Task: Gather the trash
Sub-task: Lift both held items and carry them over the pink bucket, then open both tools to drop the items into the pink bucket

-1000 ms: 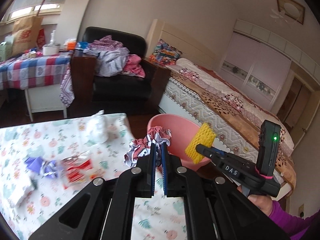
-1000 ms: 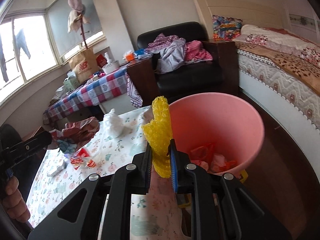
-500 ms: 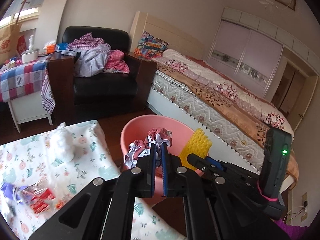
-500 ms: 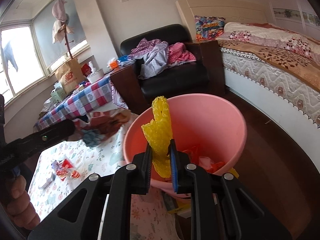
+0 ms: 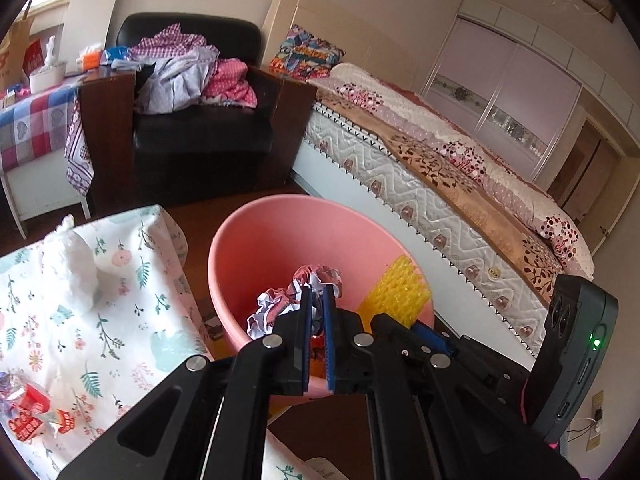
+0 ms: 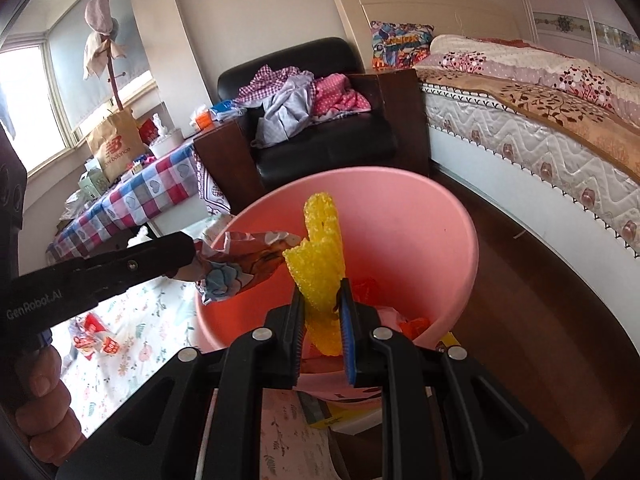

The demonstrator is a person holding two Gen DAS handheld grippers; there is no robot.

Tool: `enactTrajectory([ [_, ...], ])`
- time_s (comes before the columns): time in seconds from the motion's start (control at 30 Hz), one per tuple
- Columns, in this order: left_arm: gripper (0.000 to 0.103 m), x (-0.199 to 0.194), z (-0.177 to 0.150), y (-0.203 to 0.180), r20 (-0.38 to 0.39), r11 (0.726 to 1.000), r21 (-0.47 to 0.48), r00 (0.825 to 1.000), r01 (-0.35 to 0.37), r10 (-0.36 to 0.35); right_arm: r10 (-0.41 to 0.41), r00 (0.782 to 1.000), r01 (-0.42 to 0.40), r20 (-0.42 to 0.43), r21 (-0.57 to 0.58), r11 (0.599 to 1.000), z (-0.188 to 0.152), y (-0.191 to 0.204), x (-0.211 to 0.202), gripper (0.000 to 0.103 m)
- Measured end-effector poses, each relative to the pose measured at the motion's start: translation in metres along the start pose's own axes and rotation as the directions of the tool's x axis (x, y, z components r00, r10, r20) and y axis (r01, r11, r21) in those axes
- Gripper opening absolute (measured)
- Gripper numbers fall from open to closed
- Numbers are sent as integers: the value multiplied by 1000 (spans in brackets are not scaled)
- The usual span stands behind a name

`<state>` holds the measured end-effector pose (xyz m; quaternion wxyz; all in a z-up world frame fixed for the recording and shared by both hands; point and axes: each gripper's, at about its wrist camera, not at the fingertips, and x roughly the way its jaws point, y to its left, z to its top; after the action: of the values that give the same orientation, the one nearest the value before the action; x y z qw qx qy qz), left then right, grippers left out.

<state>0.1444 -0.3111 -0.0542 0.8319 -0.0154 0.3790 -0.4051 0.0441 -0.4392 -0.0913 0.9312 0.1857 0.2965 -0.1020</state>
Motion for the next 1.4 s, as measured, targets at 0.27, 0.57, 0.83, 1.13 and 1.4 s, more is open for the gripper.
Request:
enactTrajectory([
  [0.27,5,6,-7,5,-10,1000,-14,1000,-6,5,-9,999,9,-37,7,1000,-2,-4,8,20],
  [0.57,27,-4,-8,2,12,1000,7,1000,-23,23,-12,999,13,-42,21,1000,-2,-7,7,30],
  [0.83,28,-16,-10,1,24,1000,17,999,-23,23,-20,999,20,-38,13,1000,-1,-7,7,31],
  [1.13,28,-29,-14,1,36,999,23,999,-29,28,-23,999,23,-23,4,1000,0,-6,3,41],
  [1.4,43,-39,-16,-1,58,999,26,998,-38,36,-25,1000,25,-18,2,1000,1,-6,0,41],
])
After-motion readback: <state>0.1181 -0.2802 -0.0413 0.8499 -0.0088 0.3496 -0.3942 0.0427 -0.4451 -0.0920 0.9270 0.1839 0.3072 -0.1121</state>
